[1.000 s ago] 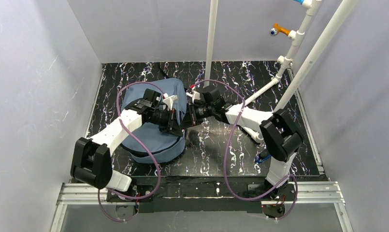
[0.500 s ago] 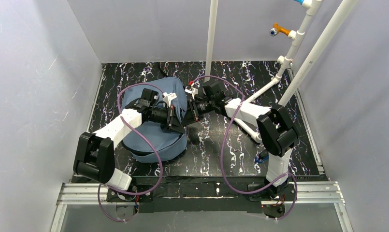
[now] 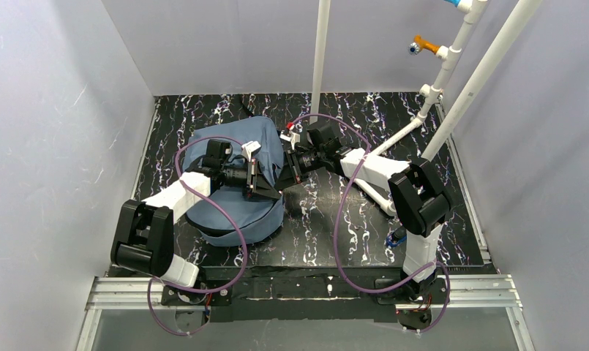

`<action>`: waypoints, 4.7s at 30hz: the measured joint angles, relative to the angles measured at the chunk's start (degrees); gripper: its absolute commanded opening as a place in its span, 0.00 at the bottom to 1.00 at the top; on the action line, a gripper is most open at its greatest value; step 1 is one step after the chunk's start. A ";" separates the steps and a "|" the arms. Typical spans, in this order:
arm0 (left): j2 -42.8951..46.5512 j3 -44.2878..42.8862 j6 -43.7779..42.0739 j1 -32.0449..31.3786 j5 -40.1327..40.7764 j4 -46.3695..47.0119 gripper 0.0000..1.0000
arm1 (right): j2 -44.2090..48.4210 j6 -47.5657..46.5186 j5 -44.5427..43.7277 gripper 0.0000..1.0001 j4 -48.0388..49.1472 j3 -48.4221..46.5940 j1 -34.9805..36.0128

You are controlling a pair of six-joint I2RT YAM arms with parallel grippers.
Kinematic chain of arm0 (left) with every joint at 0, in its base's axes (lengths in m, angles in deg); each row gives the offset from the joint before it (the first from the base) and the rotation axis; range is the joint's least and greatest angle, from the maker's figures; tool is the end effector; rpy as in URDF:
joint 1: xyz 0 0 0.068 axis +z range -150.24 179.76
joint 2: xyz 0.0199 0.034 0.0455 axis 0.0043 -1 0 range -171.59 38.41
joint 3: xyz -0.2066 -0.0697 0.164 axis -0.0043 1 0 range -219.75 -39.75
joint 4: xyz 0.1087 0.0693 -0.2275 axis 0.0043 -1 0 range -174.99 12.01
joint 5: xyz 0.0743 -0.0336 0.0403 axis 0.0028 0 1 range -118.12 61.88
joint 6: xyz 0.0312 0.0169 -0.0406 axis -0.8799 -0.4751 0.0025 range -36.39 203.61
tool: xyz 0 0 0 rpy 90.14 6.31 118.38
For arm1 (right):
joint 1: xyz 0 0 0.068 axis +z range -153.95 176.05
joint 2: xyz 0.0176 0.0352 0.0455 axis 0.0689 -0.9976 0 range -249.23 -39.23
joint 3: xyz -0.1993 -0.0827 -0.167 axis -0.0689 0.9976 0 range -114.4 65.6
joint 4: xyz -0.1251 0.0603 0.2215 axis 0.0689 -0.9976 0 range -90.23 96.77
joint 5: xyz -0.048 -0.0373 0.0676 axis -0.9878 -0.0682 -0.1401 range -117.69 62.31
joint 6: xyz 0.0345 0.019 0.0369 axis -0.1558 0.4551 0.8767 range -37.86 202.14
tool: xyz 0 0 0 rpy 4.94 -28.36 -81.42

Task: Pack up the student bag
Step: Zip the student bag at the center of the board.

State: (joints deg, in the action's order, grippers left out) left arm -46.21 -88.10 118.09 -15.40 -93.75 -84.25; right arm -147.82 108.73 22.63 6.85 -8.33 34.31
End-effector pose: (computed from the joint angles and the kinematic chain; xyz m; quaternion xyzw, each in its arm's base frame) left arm 0.2750 -0.1080 0.2198 0.0860 0.7950 -0.5922 0.0989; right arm 0.3123 0.2812 0.2188 -0.2781 0.7771 0.5434 0.1533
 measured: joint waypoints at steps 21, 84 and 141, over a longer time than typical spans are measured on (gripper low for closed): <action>17.16 3.58 -5.55 -7.54 31.17 -25.59 0.00 | -3.50 1.03 -7.56 0.01 -5.35 -6.82 -1.88; 22.47 -4.63 -5.09 -8.15 45.42 -34.07 0.00 | 19.52 22.05 -39.30 0.79 -12.04 15.93 6.47; 33.53 3.15 -4.26 13.40 44.87 -28.89 0.19 | 24.57 18.97 -31.39 0.82 0.85 26.10 -3.74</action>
State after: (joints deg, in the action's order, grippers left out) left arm -12.68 -84.96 113.83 -2.00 -48.88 -113.15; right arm -123.26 127.70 -8.76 7.70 17.76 30.57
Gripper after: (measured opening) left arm 0.007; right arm 0.695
